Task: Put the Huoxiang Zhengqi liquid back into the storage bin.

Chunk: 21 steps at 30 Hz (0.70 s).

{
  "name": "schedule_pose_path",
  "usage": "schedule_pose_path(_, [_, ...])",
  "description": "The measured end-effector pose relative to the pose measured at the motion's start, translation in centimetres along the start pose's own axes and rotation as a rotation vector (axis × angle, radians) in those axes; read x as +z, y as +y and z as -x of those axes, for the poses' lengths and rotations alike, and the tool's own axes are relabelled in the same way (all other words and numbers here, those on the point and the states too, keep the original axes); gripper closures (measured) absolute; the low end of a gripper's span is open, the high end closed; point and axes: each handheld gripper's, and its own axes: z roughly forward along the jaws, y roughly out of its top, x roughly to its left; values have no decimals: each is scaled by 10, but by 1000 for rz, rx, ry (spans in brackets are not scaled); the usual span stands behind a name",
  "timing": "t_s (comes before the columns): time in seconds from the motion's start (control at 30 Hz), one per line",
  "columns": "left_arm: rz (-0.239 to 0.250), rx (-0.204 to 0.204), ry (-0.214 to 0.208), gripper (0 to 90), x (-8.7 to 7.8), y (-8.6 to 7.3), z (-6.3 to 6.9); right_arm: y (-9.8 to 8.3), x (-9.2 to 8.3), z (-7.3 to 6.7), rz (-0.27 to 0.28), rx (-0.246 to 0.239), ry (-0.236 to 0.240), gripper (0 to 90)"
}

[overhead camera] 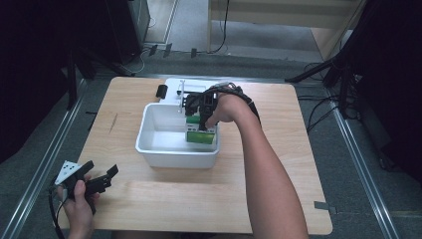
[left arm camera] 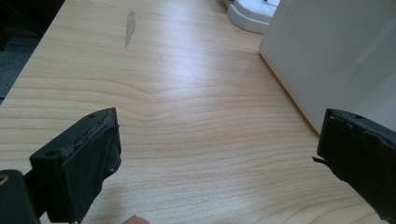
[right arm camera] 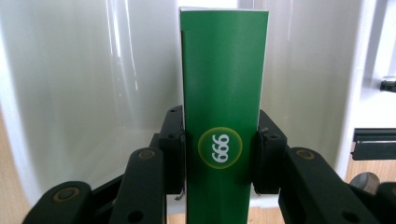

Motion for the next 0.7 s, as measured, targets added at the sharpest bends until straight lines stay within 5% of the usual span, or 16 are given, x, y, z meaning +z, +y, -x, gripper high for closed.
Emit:
schedule_pose_path(0.33, [-1,-2,0,1,0,0,0,3,9,0,-26,1,-4,633])
schedule_pose_path(0.7, [-2,-1,1,2,0,0,0,-2,3,2,-3,75,-16,514])
